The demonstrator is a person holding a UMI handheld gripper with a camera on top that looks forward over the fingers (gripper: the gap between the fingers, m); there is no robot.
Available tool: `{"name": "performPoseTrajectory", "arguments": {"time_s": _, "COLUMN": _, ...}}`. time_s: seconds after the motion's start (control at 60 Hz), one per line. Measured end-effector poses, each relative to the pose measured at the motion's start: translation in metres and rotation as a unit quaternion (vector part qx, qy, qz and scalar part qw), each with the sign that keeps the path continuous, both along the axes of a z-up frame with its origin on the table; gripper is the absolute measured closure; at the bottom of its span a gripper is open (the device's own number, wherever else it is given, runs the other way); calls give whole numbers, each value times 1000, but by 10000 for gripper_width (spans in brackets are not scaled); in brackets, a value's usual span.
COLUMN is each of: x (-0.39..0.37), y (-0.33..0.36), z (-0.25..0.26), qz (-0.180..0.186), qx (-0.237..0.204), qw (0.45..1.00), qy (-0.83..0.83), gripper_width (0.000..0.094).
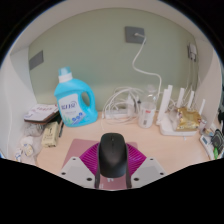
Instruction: Arrange mouse
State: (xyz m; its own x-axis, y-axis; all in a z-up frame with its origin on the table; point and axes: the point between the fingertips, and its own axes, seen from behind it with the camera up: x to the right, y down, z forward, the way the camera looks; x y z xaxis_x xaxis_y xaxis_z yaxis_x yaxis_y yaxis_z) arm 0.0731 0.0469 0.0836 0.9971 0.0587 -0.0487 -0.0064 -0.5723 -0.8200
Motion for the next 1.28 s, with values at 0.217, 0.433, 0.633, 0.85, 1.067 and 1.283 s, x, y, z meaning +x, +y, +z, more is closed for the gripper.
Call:
{"name": "performPoseTrajectory", "arguments": {"time_s": 0.217, "x": -35, "y": 2, "z": -87, "qz": -11, "qx": -61, "qw": 998, "qy": -15, "gripper_width": 499}}
{"name": "performPoseTrajectory", "arguments": {"time_s": 0.433, "x": -26, "y": -18, "z": -67, "qz": -24, "qx": -54, "qw": 997, "qy": -47, "gripper_width": 87}}
{"name": "performPoseTrajectory", "arguments": {"time_s": 0.633, "x": -22, "y": -80, "z": -5, "qz": -36, "qx": -36, "qw": 997, "qy": -64, "gripper_width": 89}}
{"name": "performPoseTrajectory", "arguments": {"time_s": 0.85, "x": -34, "y": -160, "z": 48, "qz": -38, "qx": -15, "qw": 997, "qy": -62, "gripper_width": 89}}
{"name": "performPoseTrajectory", "arguments": {"time_s": 1.067, "x": -45, "y": -215, "z": 77, "qz": -32, "qx": 3, "qw": 997, "qy": -64, "gripper_width": 87}}
{"name": "performPoseTrajectory", "arguments": {"time_s": 1.283, "x": -50, "y": -235, "z": 89, "qz": -27, "qx": 12, "qw": 997, "qy": -67, "gripper_width": 88}}
